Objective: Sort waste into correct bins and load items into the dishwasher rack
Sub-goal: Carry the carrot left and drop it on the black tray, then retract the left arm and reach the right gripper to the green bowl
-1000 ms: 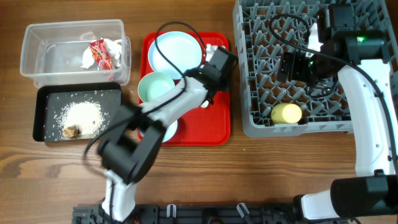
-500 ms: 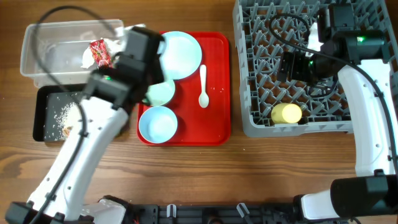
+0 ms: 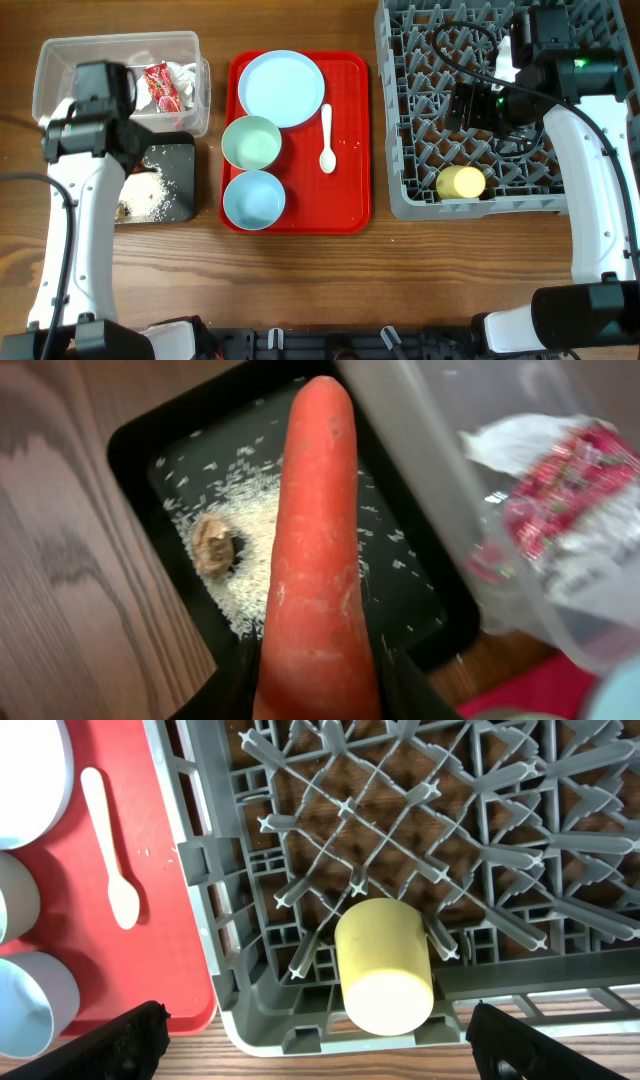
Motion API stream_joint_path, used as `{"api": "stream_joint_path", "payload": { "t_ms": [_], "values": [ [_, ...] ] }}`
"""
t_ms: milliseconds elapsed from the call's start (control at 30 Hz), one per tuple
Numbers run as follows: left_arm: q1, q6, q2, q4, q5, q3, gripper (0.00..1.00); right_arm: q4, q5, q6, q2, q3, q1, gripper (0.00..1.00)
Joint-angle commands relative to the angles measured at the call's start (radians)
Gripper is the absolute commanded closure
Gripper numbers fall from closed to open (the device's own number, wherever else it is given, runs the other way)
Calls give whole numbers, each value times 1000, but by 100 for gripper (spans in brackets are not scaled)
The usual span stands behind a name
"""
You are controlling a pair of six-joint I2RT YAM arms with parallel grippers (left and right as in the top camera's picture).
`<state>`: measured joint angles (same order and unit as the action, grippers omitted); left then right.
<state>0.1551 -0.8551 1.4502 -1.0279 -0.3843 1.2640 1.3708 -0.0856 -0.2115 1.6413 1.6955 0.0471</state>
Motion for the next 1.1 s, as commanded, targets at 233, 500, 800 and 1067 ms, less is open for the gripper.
{"api": "stream_joint_path", "payload": {
  "t_ms": [233, 500, 800, 1067],
  "values": [
    [55, -130, 4, 373, 0, -373, 82, 13, -10, 10, -16, 21, 6, 1],
    [55, -130, 6, 651, -18, -526, 73, 19, -10, 10, -16, 21, 6, 1],
    [55, -128, 40, 661, -33, -526, 40, 25, -9, 29, -16, 21, 6, 1],
    [48, 257, -154, 685, 112, -404, 13, 28, -10, 26, -16, 21, 6, 1]
  ]
}}
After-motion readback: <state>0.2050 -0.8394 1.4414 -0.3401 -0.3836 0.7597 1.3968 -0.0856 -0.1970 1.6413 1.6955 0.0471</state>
